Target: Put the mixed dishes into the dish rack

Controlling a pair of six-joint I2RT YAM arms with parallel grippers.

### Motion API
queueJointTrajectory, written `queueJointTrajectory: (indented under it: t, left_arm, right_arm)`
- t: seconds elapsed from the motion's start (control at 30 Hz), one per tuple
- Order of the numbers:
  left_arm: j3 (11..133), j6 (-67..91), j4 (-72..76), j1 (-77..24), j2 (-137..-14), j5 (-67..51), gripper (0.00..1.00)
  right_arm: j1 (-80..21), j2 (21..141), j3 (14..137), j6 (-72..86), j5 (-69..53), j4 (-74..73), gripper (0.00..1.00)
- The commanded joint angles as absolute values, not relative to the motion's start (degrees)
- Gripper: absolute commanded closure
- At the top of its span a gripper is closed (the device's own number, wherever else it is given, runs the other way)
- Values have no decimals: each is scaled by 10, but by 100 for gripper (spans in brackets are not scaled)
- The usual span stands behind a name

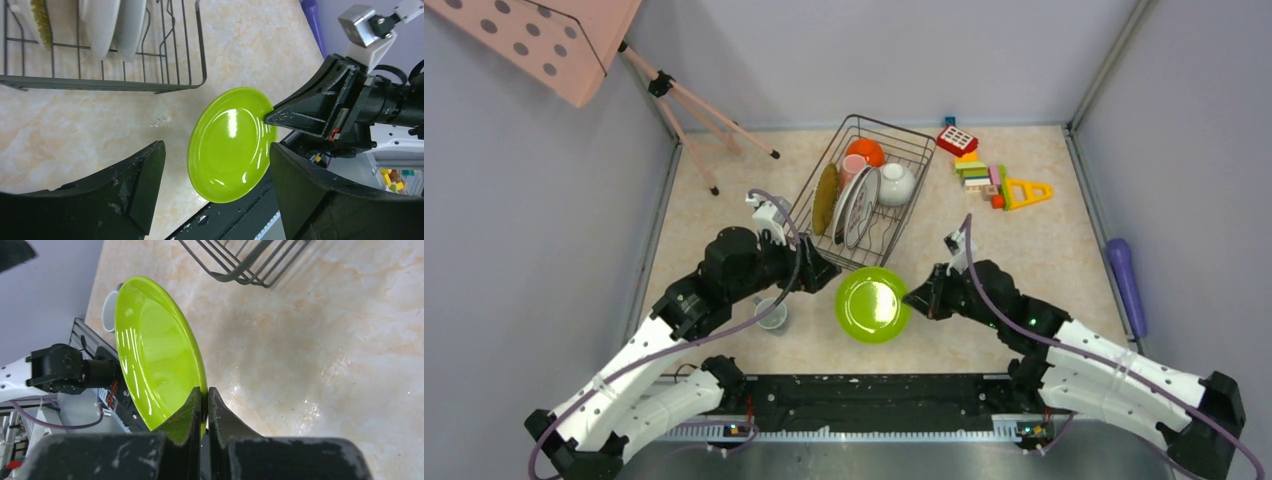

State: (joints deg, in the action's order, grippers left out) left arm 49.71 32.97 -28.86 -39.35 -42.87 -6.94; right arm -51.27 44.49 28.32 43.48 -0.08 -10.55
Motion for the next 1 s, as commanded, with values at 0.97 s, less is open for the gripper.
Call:
queueJointTrajectory:
  t: [0.97]
  left_arm:
    - [459,356,-164,-390,-483,-164,44]
  right_arm:
    - [-518,388,414,384,23,-164,100]
